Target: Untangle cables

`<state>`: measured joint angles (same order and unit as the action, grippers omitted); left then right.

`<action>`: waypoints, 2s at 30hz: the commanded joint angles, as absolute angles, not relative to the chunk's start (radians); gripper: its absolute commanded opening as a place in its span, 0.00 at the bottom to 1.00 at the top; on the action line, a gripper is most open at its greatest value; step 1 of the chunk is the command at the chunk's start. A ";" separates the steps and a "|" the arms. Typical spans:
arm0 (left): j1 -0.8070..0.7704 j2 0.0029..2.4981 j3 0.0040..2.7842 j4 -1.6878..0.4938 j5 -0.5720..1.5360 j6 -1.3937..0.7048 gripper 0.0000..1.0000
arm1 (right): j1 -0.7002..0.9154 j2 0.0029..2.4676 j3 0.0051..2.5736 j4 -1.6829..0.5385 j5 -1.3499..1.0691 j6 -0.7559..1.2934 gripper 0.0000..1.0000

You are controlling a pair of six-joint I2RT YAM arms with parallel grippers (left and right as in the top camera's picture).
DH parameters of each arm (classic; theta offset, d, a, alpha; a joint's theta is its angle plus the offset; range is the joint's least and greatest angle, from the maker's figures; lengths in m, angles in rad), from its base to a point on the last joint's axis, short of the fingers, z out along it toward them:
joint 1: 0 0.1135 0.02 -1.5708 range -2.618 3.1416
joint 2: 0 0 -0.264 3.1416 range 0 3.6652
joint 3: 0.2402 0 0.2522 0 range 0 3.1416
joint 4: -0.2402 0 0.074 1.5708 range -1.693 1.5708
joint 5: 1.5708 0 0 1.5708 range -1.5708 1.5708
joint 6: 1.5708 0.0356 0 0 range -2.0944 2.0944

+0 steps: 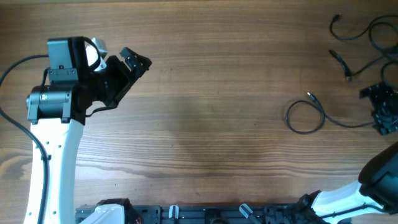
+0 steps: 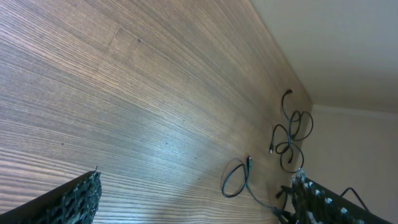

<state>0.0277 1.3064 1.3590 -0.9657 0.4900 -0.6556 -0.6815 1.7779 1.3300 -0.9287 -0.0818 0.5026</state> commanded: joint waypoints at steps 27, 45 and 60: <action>0.023 1.311 1.360 -0.985 0.477 -0.633 1.00 | -0.043 1.438 1.451 -1.412 -0.524 0.118 1.00; 0.023 1.311 1.360 -0.985 0.477 -0.633 1.00 | 0.049 0.999 1.212 -1.570 -0.460 0.078 1.00; 0.023 1.311 1.360 -0.985 0.477 -0.633 1.00 | 0.049 0.914 1.067 -1.480 -0.463 0.265 1.00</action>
